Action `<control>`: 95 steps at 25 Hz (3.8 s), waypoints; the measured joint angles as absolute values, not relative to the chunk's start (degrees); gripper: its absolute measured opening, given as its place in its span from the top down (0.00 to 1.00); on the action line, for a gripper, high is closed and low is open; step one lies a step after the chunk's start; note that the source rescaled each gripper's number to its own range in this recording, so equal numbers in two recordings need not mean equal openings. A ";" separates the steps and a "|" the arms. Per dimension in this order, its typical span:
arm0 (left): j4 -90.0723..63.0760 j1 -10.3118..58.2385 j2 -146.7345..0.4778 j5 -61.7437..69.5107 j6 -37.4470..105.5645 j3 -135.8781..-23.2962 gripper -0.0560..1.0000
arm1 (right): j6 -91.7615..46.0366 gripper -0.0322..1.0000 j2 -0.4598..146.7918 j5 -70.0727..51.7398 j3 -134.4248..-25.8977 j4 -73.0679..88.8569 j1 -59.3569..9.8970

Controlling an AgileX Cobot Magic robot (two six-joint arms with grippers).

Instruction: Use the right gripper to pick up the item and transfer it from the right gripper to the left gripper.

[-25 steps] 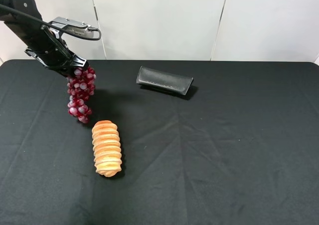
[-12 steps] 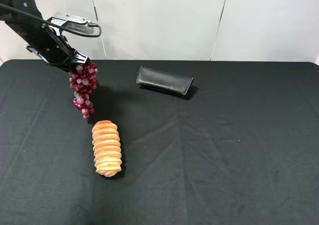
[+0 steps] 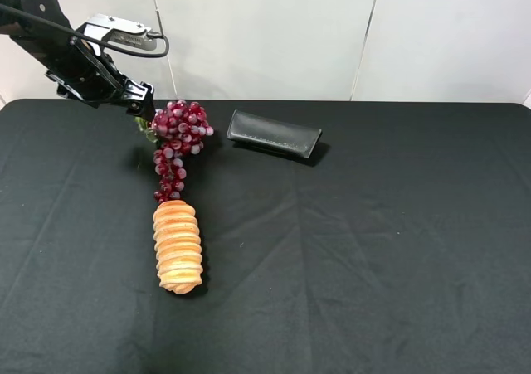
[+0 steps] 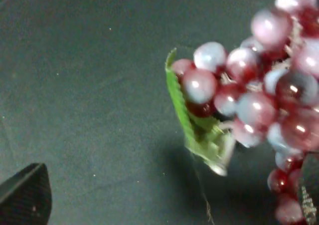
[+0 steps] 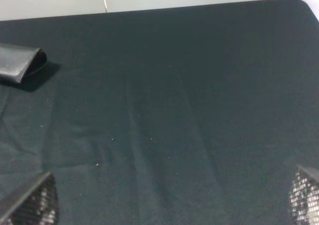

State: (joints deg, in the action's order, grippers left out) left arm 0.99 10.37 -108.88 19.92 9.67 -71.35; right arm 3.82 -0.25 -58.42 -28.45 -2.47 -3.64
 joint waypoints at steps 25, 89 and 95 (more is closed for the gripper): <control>1.06 10.37 -92.51 40.79 9.68 -73.70 0.00 | 3.82 0.00 -0.25 -58.37 -28.45 -2.47 -3.64; 2.24 10.37 0.38 61.71 -3.36 -29.05 0.00 | 3.82 0.00 -0.25 -58.38 -28.45 -2.41 -3.64; 2.08 10.37 0.38 60.88 -3.36 -28.52 0.00 | 3.82 0.00 -0.25 -58.39 -28.45 -2.41 -3.64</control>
